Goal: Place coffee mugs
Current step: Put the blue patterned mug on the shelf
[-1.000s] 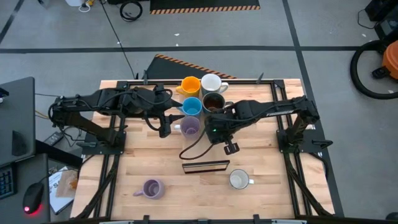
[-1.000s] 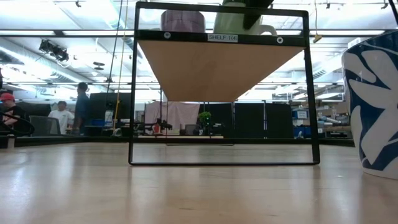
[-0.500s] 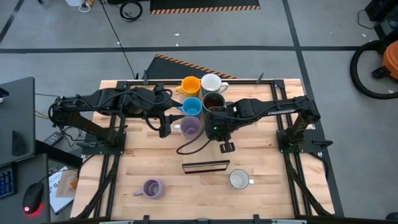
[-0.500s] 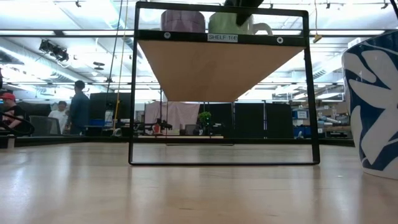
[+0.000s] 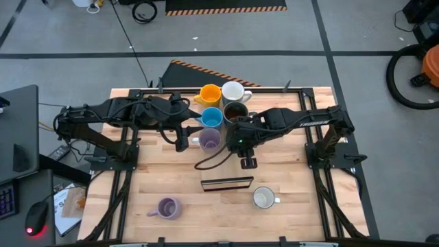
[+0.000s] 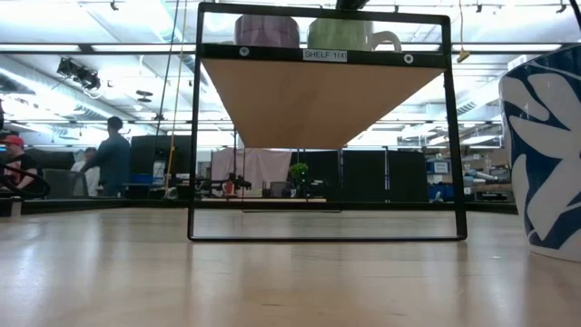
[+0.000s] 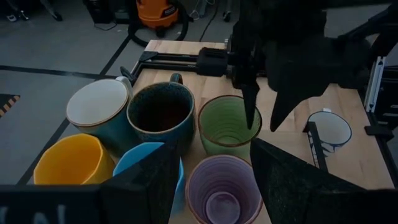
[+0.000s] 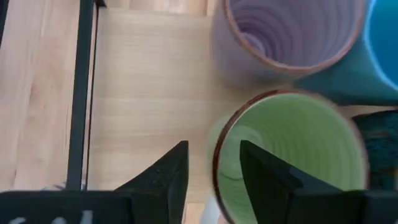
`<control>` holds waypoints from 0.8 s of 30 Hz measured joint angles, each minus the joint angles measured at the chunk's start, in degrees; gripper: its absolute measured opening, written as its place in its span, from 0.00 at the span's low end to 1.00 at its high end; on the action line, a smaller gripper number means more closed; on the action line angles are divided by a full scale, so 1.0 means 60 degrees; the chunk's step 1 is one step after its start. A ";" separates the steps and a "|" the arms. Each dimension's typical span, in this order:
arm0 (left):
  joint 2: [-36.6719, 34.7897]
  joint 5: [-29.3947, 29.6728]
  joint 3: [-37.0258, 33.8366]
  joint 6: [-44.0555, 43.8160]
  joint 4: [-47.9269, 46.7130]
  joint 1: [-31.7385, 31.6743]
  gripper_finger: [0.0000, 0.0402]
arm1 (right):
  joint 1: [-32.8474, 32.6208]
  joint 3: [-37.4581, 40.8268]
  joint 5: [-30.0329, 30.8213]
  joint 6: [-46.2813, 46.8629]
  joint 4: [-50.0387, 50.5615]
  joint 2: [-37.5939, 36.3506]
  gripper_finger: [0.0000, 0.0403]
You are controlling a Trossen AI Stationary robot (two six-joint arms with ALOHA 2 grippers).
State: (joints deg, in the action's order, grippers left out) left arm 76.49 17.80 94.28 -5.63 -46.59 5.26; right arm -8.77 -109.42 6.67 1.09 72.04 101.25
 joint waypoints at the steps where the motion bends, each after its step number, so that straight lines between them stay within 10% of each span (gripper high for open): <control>1: 0.0000 0.0000 0.0000 0.0000 0.0000 0.0002 0.51 | 0.0030 -0.0049 -0.0014 -0.0030 0.0000 0.0000 0.38; 24: 0.0000 -0.0002 0.0000 -0.0004 0.0011 0.0001 0.51 | 0.0046 -0.4273 0.1184 0.2861 -0.0256 -0.0005 0.44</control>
State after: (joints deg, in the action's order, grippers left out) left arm 76.49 17.79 94.28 -5.65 -46.52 5.26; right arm -8.49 -135.06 13.77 18.26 70.51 101.22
